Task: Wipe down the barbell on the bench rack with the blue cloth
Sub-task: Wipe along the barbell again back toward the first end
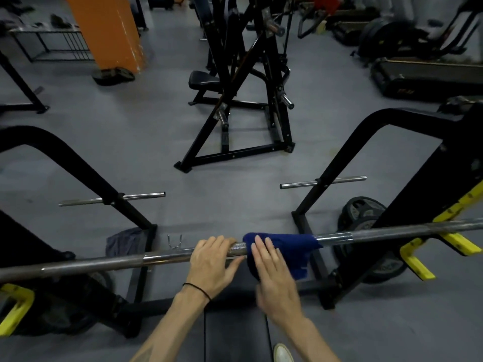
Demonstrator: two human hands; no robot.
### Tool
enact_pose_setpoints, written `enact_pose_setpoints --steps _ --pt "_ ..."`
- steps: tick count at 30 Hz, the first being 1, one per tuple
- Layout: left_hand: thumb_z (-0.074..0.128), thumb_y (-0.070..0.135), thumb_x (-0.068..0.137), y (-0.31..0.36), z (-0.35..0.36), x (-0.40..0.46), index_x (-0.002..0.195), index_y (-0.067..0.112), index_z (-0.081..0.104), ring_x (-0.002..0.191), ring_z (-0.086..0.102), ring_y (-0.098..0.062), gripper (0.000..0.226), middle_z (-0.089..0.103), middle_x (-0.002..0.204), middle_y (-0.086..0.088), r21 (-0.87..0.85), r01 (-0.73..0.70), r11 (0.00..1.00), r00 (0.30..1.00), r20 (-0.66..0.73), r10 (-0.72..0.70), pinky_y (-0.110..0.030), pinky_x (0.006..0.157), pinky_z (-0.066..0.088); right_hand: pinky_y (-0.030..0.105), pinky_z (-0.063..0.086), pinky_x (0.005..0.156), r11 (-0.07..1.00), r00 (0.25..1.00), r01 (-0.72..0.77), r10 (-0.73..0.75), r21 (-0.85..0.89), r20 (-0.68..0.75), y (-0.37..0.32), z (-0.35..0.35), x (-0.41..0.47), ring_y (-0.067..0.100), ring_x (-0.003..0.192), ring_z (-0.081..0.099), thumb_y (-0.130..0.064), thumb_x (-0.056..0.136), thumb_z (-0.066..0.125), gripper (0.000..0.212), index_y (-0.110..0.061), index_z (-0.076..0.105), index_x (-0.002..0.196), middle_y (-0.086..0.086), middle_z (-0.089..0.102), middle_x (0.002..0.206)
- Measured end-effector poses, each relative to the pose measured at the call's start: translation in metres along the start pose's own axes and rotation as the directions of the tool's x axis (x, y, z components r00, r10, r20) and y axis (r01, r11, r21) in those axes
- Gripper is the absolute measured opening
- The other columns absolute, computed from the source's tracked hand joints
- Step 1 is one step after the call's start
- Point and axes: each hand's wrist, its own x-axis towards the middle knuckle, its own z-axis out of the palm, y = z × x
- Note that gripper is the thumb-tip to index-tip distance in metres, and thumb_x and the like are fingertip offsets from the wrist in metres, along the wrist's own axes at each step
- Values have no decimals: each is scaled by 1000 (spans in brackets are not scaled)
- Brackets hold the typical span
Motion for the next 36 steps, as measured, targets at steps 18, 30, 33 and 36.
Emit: enact_pose_setpoints --steps 18,30,33,36 --pt "47 60 92 7 1 -1 107 23 62 76 53 -17 42 56 87 8 79 48 996 999 -12 -47 -30 76 36 59 26 123 899 877 -438 422 -21 -229 68 -26 -1 32 157 20 23 62 63 99 3 36 156 14 30 166" --pt "43 64 92 0 -3 1 100 24 62 75 52 -17 44 51 90 5 85 34 996 999 13 -35 -30 68 44 43 18 129 973 977 -198 187 -117 -100 77 -32 -5 27 156 26 25 64 68 103 -4 36 158 9 27 168" --pt "39 78 87 -15 -8 8 86 24 62 71 52 -19 59 52 83 4 188 16 982 997 66 -29 -34 62 43 45 9 130 904 887 -428 418 -12 -196 48 -23 6 31 158 17 21 61 71 104 2 33 157 14 28 167" --pt "39 82 84 -21 -9 8 72 22 57 58 53 -21 64 53 67 4 221 4 975 999 35 -12 -33 57 41 45 3 130 907 898 -414 420 72 -131 -7 -1 19 34 159 9 13 59 71 107 5 29 157 20 26 167"
